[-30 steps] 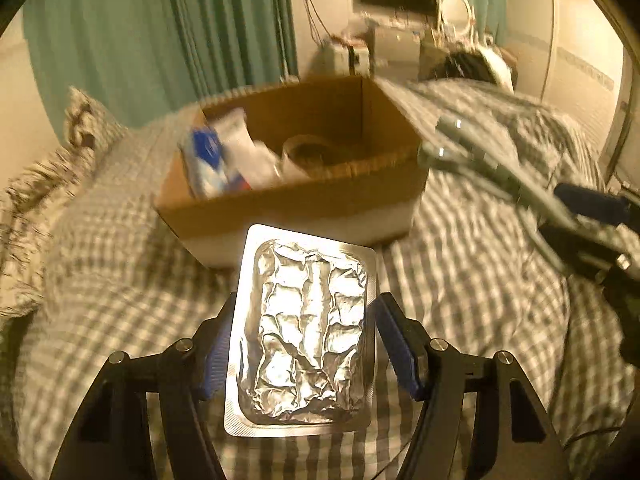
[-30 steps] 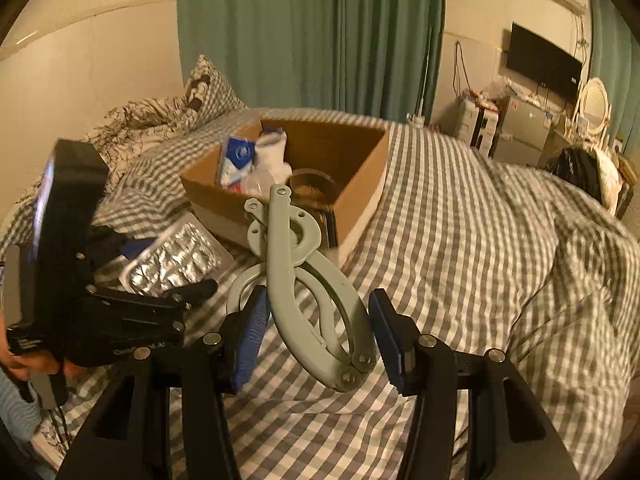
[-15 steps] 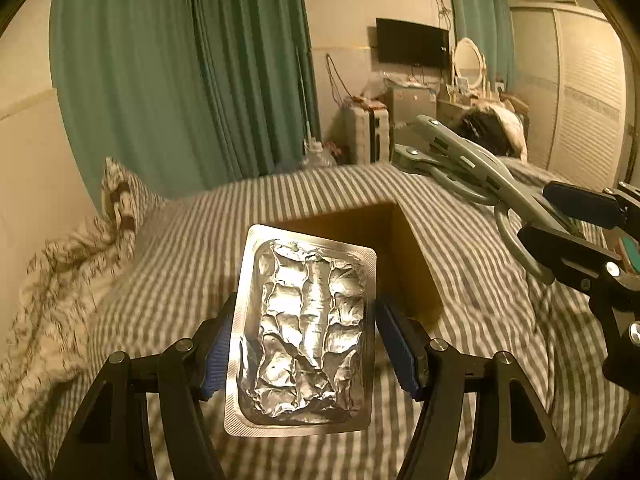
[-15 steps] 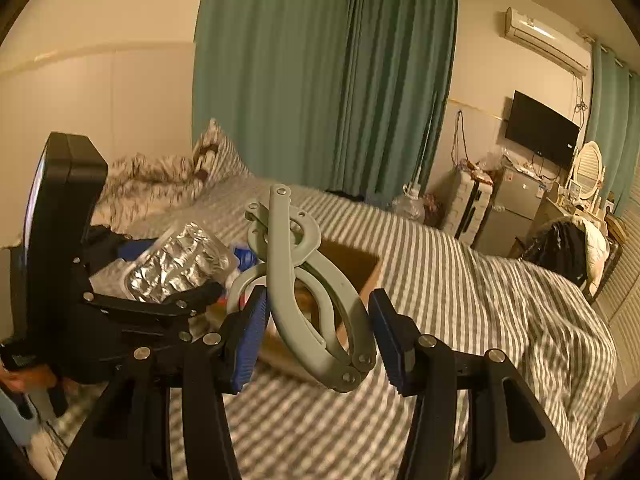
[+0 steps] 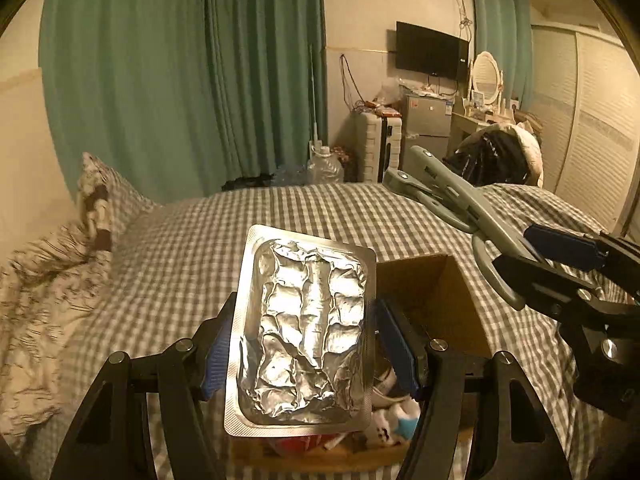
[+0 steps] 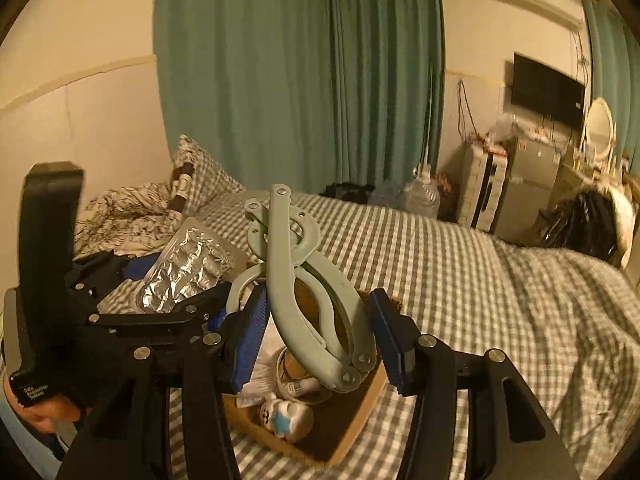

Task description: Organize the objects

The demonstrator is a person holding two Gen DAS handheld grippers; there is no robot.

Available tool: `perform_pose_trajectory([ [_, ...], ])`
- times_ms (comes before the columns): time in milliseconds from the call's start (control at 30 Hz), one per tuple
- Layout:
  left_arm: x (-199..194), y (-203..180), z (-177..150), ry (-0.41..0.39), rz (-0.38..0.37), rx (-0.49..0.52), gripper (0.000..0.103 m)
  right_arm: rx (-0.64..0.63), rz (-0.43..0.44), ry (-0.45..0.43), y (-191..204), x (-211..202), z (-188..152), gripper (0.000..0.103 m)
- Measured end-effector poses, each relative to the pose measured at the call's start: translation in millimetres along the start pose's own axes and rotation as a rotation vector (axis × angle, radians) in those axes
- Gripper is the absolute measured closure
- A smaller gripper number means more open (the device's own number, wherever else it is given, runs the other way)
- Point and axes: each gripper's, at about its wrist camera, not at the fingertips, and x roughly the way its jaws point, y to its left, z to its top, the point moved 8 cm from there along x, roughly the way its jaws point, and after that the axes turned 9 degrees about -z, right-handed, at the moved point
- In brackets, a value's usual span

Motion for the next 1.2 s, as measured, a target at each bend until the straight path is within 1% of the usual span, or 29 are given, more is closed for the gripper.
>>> perform_pose_trajectory([
  [67, 19, 5, -8, 0.018, -0.001, 0.001, 0.035, 0.02, 0.013, 0.031, -1, 22, -8, 0.052],
  [267, 49, 4, -25, 0.041, -0.018, 0.026, 0.035, 0.021, 0.016, 0.103, -2, 66, -38, 0.052],
  [400, 58, -1, -31, 0.054, -0.022, 0.066, 0.032, 0.053, 0.02, 0.118, -8, 77, -50, 0.05],
  [433, 58, -3, -31, 0.056, -0.018, 0.076, 0.025, 0.061, 0.019, 0.115, -9, 77, -50, 0.05],
  [467, 57, -4, -31, 0.055, -0.014, 0.082, 0.013, 0.067, 0.023, 0.104, -10, 75, -49, 0.048],
  [500, 54, -5, -30, 0.047, -0.005, 0.084, 0.008, 0.072, 0.018, 0.088, -12, 71, -47, 0.044],
  [533, 51, -5, -29, 0.037, 0.002, 0.085, 0.004, 0.074, 0.01, 0.077, -14, 68, -45, 0.036],
  [567, 46, -5, -27, 0.027, 0.005, 0.084, 0.004, 0.078, -0.004, 0.058, -15, 62, -41, 0.032],
  [700, 22, -7, -14, 0.001, 0.011, 0.053, 0.003, 0.1, -0.025, 0.012, -21, 34, -25, 0.026],
  [733, 12, -7, -8, -0.011, 0.027, 0.044, 0.002, 0.106, -0.03, 0.003, -21, 26, -19, 0.022],
  [767, 0, -9, -1, -0.029, 0.041, 0.045, 0.001, 0.112, -0.037, -0.013, -23, 16, -14, 0.019],
  [833, -21, -14, 11, -0.072, 0.056, 0.056, 0.0, 0.12, -0.05, -0.046, -25, -4, -3, 0.016],
  [867, -38, -18, 19, -0.099, 0.064, 0.064, 0.0, 0.123, -0.058, -0.067, -26, -17, 3, 0.014],
  [1000, -83, -24, 39, -0.155, 0.067, 0.062, 0.0, 0.137, -0.082, -0.145, -31, -68, 27, 0.009],
  [1100, -120, -28, 48, -0.212, 0.069, 0.045, 0.0, 0.143, -0.102, -0.21, -34, -110, 42, 0.001],
  [1167, -141, -32, 51, -0.244, 0.077, 0.045, 0.0, 0.145, -0.125, -0.261, -37, -139, 49, 0.0],
  [1200, -153, -35, 51, -0.264, 0.083, 0.048, 0.0, 0.145, -0.132, -0.271, -38, -148, 51, 0.0],
])
